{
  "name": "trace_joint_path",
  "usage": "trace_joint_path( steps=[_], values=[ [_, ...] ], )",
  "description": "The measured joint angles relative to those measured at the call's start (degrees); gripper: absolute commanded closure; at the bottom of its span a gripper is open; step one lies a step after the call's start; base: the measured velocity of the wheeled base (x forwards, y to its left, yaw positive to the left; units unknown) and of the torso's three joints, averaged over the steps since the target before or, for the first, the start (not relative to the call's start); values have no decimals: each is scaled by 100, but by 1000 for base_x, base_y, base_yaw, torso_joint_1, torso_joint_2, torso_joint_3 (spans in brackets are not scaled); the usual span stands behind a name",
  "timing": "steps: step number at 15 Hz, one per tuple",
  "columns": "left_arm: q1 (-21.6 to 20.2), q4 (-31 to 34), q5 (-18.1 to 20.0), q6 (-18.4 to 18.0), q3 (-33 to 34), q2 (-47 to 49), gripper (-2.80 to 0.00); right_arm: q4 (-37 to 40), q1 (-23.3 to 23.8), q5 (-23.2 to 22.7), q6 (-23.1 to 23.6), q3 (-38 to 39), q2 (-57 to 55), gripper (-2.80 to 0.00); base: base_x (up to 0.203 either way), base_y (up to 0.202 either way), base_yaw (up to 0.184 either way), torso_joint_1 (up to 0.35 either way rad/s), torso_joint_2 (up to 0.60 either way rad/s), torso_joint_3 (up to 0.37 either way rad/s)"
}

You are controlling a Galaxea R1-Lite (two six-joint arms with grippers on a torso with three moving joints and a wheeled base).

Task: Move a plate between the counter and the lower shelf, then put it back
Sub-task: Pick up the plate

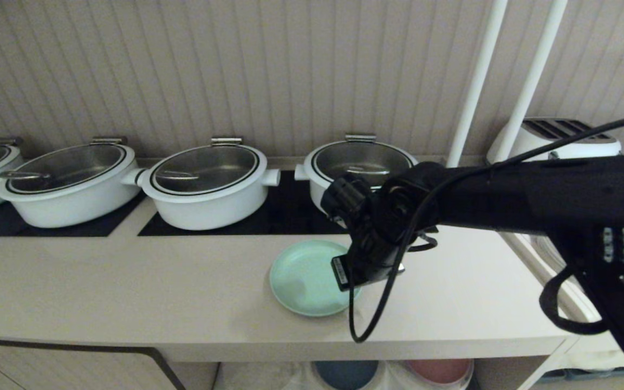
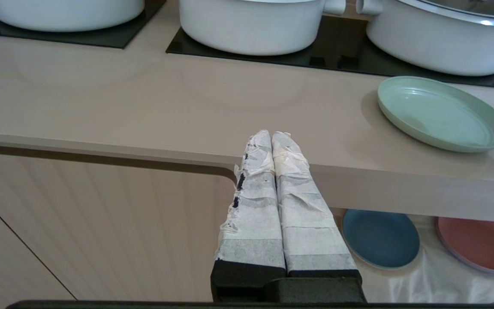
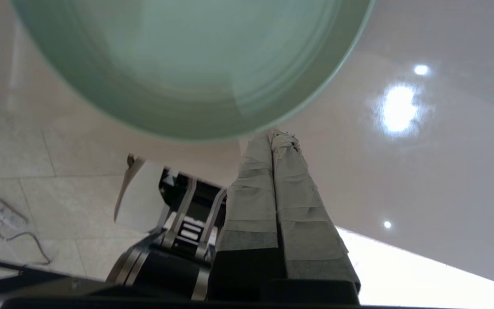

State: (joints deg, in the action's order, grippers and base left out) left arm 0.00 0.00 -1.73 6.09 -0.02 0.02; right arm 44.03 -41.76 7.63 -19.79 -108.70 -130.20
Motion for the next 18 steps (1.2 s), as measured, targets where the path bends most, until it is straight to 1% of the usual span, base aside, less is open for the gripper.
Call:
trace_joint_path(
  steps=[2, 5, 10, 12, 14, 18],
  values=[
    [0, 0, 0, 3, 0, 0, 0, -73, 60, 31, 45, -6, -47, 0, 0, 0, 0, 0, 0, 0],
    [0, 2, 0, 3, 0, 0, 0, -123, 183, 254, 243, -15, -59, 0, 0, 0, 0, 0, 0, 0],
    [0, 0, 1, 2, 0, 0, 0, -243, 270, 283, 206, -20, -59, 0, 0, 0, 0, 0, 0, 0],
    [0, 0, -2, 3, 0, 0, 0, -234, 271, 451, 192, -20, -58, 0, 0, 0, 0, 0, 0, 0],
    [0, 0, 2, 3, 0, 0, 0, -203, 267, 482, 173, -20, -47, 0, 0, 0, 0, 0, 0, 0],
    [0, 0, 0, 6, 0, 0, 0, -181, 230, 490, -193, -20, -55, 0, 0, 0, 0, 0, 0, 0]
  ],
)
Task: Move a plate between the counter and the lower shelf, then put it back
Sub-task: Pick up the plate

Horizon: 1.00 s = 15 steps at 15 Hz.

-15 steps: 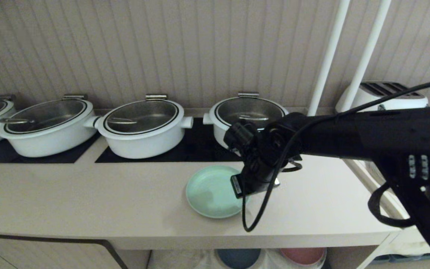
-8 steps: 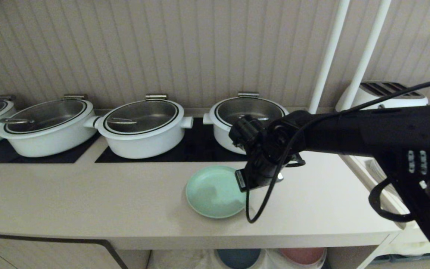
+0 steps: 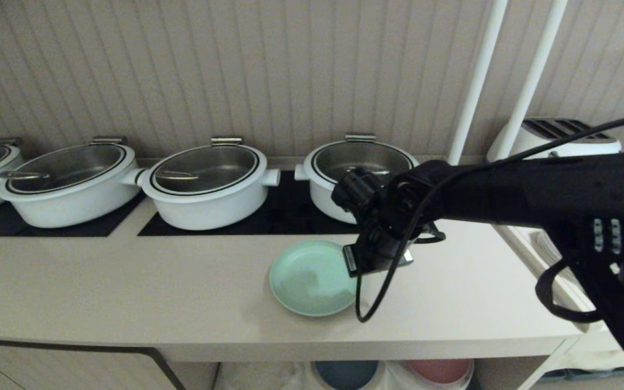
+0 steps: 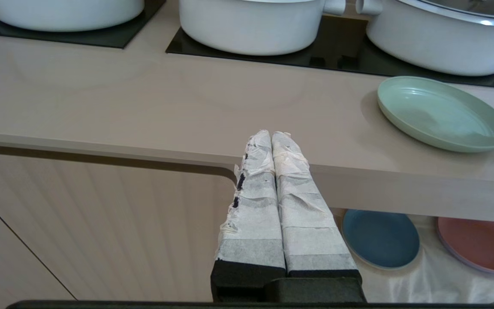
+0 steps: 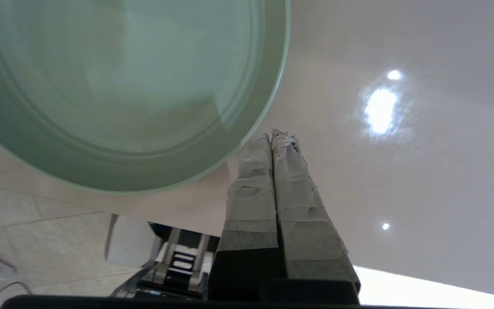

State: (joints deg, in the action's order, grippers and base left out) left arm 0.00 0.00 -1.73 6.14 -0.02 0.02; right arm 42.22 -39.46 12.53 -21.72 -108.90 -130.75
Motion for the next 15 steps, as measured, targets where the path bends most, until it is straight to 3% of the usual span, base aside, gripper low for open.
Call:
trace_joint_path(
  steps=[8, 9, 15],
  values=[
    [0, 0, 2, -4, 0, 0, 0, -21, -17, -4, -221, 0, -87, 0, 0, 0, 0, 0, 0, 0],
    [0, 0, 0, -4, 0, 0, 0, -29, -20, -3, -229, 0, -92, -280, 0, 0, 0, 0, 0, 0],
    [0, 0, 0, 2, 0, 0, 0, -31, -17, -4, -275, 0, -92, -280, 0, 0, 0, 0, 0, 0]
  ],
)
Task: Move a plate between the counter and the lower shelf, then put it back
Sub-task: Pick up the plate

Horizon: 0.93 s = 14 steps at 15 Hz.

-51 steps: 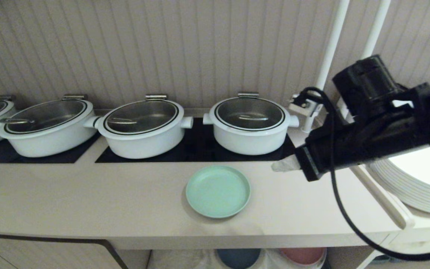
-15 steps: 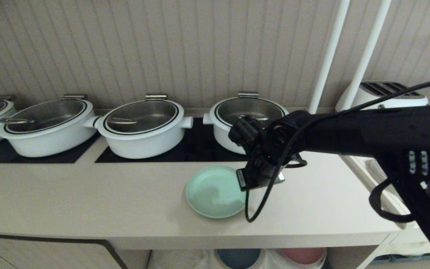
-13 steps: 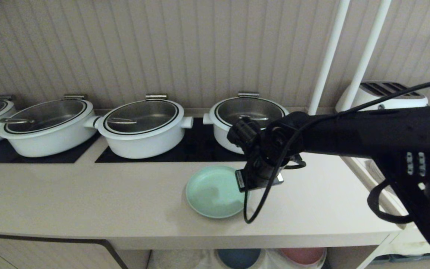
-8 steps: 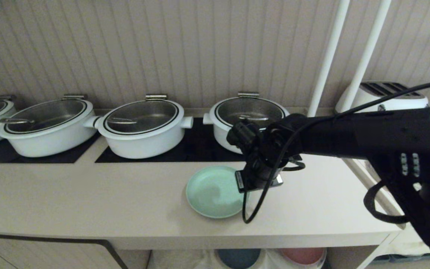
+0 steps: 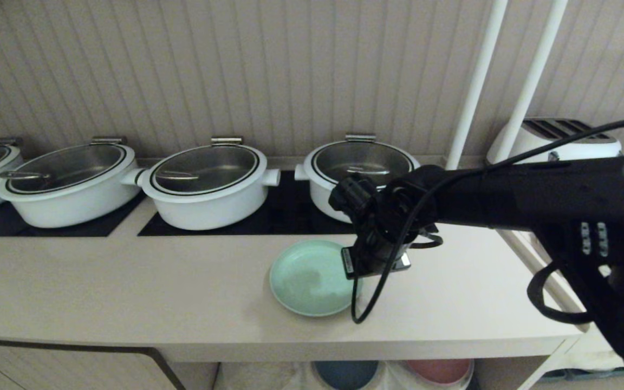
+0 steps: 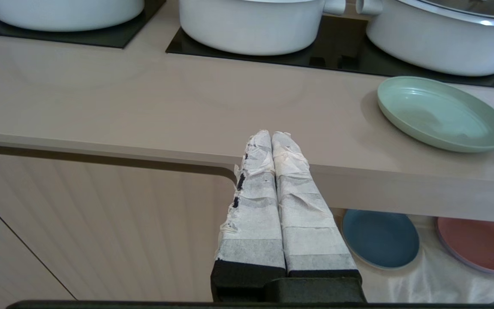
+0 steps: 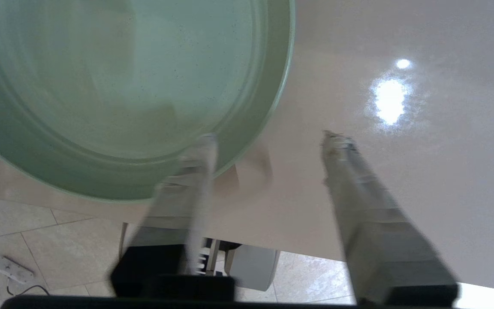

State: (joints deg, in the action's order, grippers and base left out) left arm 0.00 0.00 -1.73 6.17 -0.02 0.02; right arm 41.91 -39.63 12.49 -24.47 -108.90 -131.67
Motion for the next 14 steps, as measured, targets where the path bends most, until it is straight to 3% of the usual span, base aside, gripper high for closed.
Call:
trace_joint_path(
  steps=[14],
  values=[
    [0, 0, -2, 2, 0, 0, 0, -592, 66, 19, 17, 0, -423, -280, 0, 0, 0, 0, 0, 0]
  ],
)
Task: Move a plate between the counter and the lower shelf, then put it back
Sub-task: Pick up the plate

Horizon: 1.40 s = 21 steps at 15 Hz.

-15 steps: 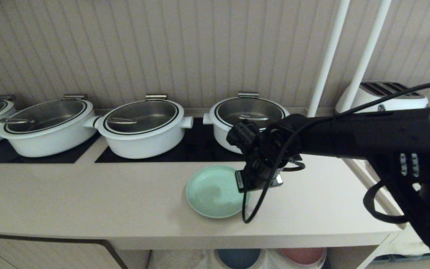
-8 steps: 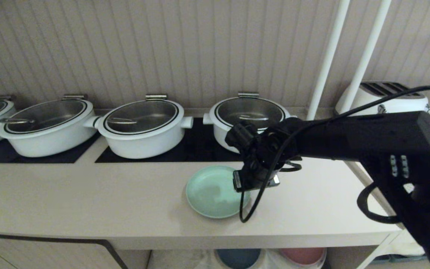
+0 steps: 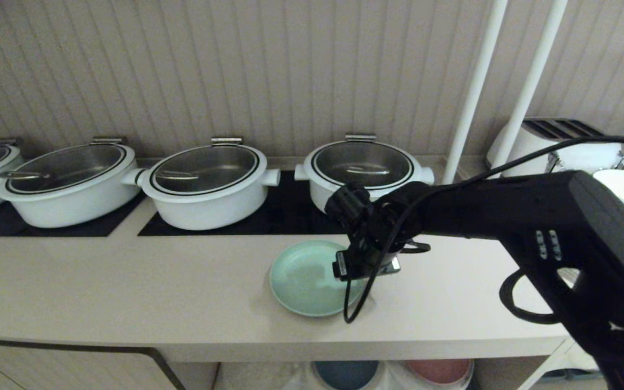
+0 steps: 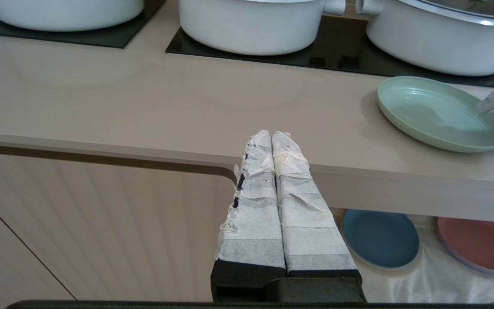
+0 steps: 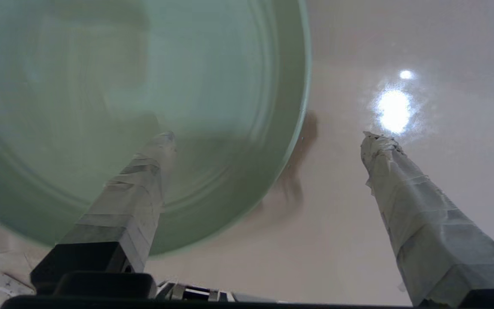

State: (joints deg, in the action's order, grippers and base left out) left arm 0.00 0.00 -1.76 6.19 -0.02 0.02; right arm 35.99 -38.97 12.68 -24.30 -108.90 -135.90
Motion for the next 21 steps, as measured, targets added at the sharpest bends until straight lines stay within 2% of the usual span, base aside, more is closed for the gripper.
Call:
trace_joint_path(
  steps=[21],
  values=[
    [0, 0, 2, -2, 0, 0, 0, -316, 163, -26, -6, 0, -332, -280, 0, 0, 0, 0, 0, 0]
  ],
)
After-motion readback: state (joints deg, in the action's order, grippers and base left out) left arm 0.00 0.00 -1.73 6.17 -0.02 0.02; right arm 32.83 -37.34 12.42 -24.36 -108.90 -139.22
